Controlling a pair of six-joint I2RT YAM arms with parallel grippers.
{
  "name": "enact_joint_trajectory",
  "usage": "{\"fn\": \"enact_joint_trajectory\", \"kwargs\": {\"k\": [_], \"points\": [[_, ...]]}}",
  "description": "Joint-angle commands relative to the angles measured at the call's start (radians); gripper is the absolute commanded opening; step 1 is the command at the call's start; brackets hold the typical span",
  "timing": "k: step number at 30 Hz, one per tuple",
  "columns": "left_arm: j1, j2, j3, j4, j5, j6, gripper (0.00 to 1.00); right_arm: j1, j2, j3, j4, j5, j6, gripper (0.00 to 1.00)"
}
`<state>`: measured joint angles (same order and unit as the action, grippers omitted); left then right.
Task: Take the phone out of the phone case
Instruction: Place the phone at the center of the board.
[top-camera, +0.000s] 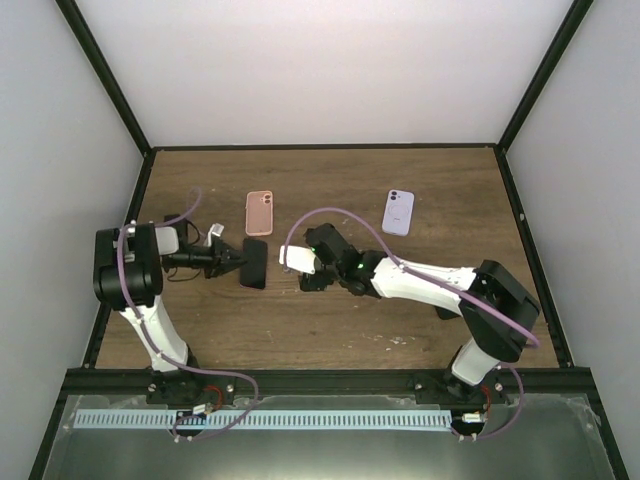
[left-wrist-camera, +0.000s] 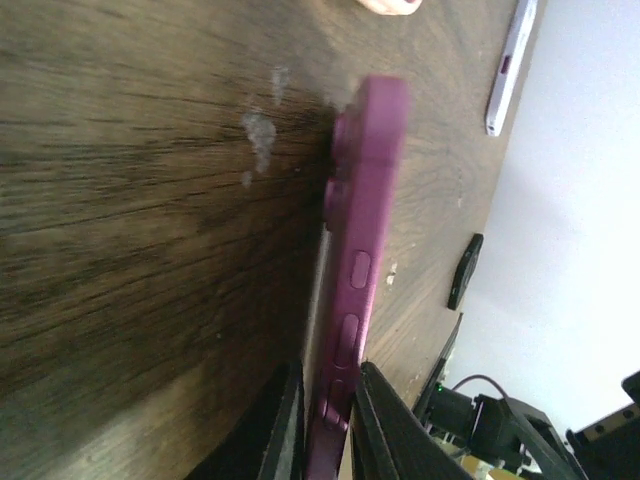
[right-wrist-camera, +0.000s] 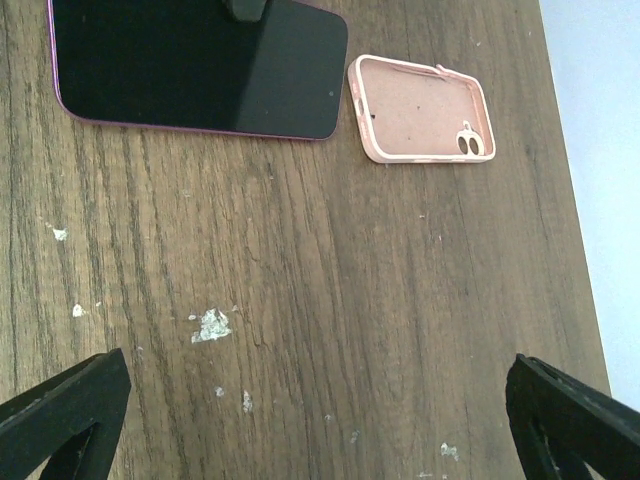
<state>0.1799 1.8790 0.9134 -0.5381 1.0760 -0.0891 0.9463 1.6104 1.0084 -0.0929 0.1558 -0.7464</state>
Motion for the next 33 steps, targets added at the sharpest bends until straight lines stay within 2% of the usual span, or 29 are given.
{"fn": "enact_joint_trajectory", "kwargs": {"k": [1,6,14,23,26,27,28,29,32,33], "points": [[-0.01,0.028,0.017,0.009,-0.035,-0.001,0.18,-0.006,-0.035,0.061,-0.028,-0.013,0.022,1.0],[-0.01,0.032,0.015,0.023,-0.057,-0.015,0.25,-0.006,-0.034,0.064,-0.03,-0.012,0.022,1.0],[-0.035,0.014,0.034,0.02,-0.122,-0.008,0.46,-0.007,-0.032,0.053,-0.03,-0.007,0.025,1.0],[-0.061,0.002,0.04,0.021,-0.16,-0.035,0.53,-0.024,-0.039,0.058,-0.037,-0.003,0.042,1.0],[-0.061,-0.03,0.025,0.021,-0.204,-0.048,0.62,-0.052,-0.037,0.09,-0.066,-0.024,0.093,1.0],[-0.061,-0.044,0.017,0.022,-0.221,-0.053,0.7,-0.062,-0.036,0.103,-0.079,-0.035,0.112,1.0],[-0.062,-0.064,0.009,0.023,-0.233,-0.059,0.73,-0.073,-0.034,0.116,-0.094,-0.048,0.129,1.0],[-0.062,-0.082,0.004,0.024,-0.239,-0.062,0.82,-0.084,-0.034,0.127,-0.104,-0.059,0.147,1.0],[-0.065,-0.13,-0.002,0.008,-0.26,-0.054,0.88,-0.119,-0.033,0.155,-0.131,-0.101,0.205,1.0],[-0.064,-0.144,-0.004,0.002,-0.268,-0.049,0.94,-0.136,-0.032,0.164,-0.14,-0.117,0.227,1.0]]}}
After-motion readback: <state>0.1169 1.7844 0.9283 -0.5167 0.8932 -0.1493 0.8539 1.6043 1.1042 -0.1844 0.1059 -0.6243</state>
